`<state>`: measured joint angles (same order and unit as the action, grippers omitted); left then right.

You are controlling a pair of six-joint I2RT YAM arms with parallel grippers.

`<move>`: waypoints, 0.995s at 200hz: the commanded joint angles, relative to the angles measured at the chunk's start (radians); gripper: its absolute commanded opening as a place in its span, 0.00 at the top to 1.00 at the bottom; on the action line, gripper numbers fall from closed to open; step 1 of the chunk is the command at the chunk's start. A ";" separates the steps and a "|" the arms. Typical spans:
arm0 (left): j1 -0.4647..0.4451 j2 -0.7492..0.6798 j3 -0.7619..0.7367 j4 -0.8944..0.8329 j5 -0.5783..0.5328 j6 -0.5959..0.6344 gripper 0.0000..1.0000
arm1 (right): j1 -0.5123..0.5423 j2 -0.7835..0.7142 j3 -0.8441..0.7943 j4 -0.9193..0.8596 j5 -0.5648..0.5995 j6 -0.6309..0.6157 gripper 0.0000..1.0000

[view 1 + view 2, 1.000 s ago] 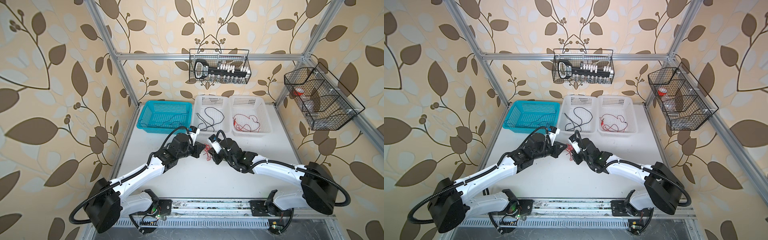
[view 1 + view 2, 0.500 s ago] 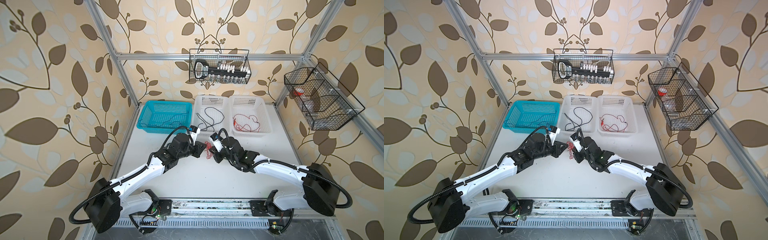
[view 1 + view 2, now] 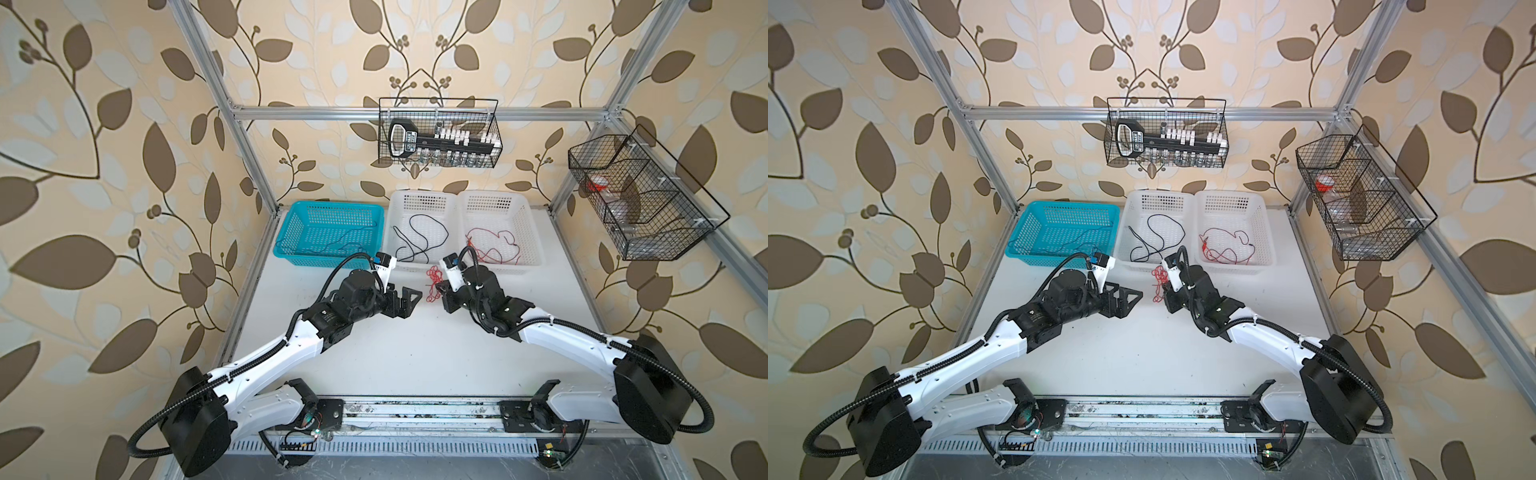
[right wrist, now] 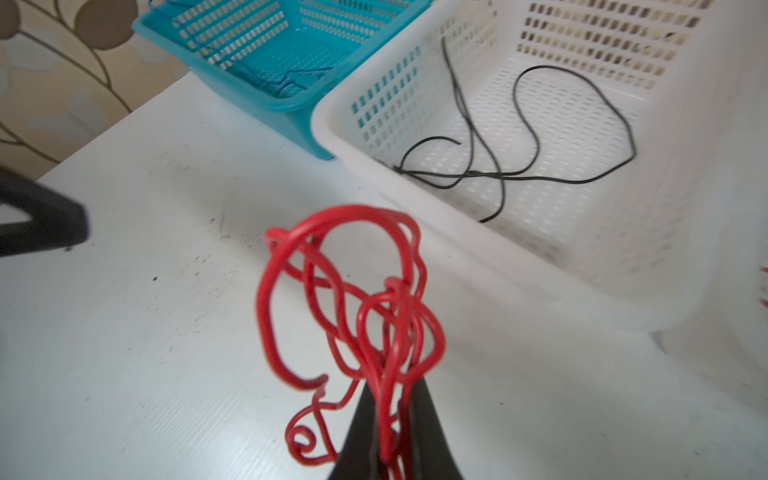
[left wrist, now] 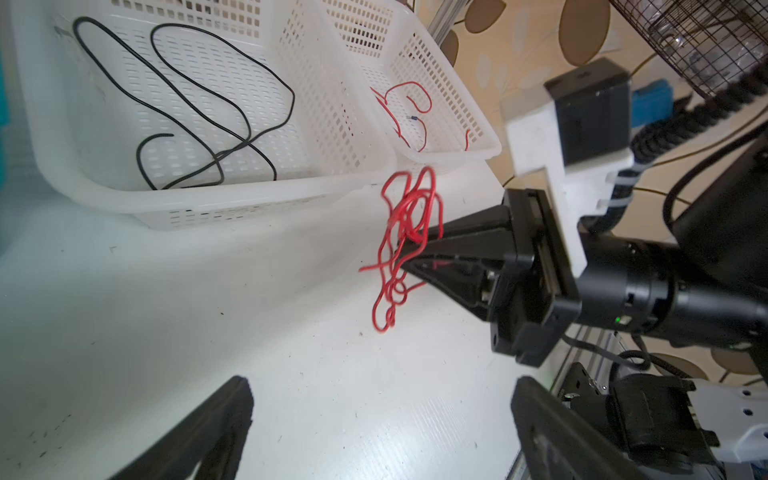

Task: Untangle the cables
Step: 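Carry the red tangle into the white basket with the right gripper and release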

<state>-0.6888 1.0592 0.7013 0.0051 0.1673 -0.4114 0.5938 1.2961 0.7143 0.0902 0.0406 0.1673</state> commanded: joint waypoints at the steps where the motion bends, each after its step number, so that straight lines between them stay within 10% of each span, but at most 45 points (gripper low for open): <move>1: -0.008 -0.043 -0.013 -0.020 -0.080 0.003 0.01 | -0.096 -0.046 0.026 -0.026 0.028 0.035 1.00; 81: -0.008 -0.091 -0.053 -0.061 -0.197 -0.021 0.01 | -0.467 0.110 0.165 0.031 0.027 0.144 0.96; 199: 0.003 -0.163 -0.063 -0.235 -0.454 0.026 0.01 | -0.494 0.303 0.253 -0.023 0.025 0.138 0.64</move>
<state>-0.6876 0.9085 0.6479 -0.1936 -0.1936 -0.4129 0.1043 1.6066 0.9688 0.0639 0.0708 0.3088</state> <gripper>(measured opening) 0.989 0.310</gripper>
